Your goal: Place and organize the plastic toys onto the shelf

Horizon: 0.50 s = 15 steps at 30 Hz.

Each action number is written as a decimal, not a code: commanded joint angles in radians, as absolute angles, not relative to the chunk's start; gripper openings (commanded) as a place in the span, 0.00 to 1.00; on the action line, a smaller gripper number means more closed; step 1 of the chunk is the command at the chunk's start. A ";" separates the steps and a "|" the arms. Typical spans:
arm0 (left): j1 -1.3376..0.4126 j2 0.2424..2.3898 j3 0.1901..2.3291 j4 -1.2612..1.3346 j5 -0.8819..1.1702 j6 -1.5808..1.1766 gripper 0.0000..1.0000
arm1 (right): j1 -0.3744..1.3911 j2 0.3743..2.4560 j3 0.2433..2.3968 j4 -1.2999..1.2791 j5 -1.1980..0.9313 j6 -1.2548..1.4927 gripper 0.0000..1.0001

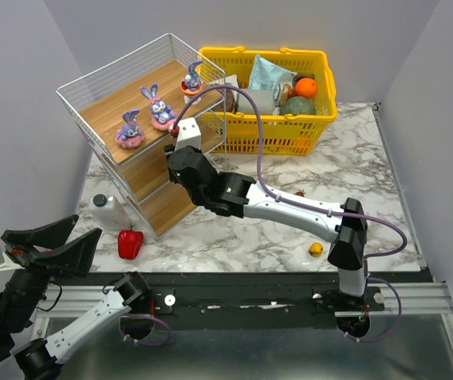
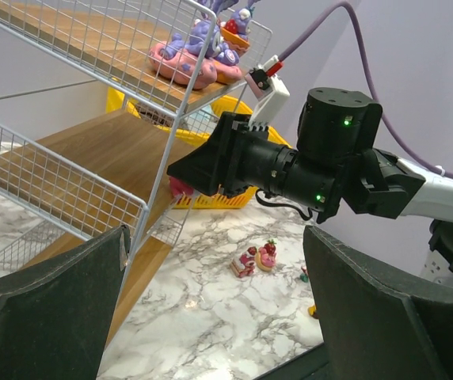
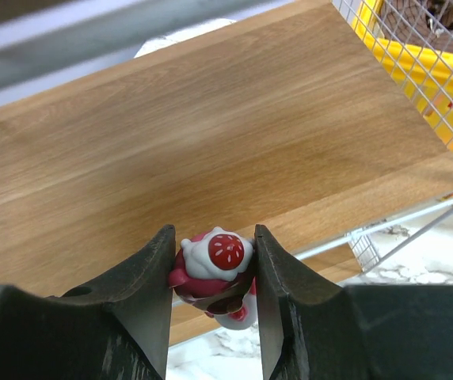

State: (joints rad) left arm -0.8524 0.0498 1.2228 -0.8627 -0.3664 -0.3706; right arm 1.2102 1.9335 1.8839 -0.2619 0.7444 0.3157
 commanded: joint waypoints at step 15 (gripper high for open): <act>-0.856 0.077 1.239 -0.882 -0.396 -0.365 0.99 | 1.187 1.993 1.899 -0.121 0.683 0.172 0.31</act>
State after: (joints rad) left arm -0.8524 0.0502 1.2282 -0.8635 -0.3710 -0.3706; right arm 1.1957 1.9636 1.8954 -0.1780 0.7017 0.2039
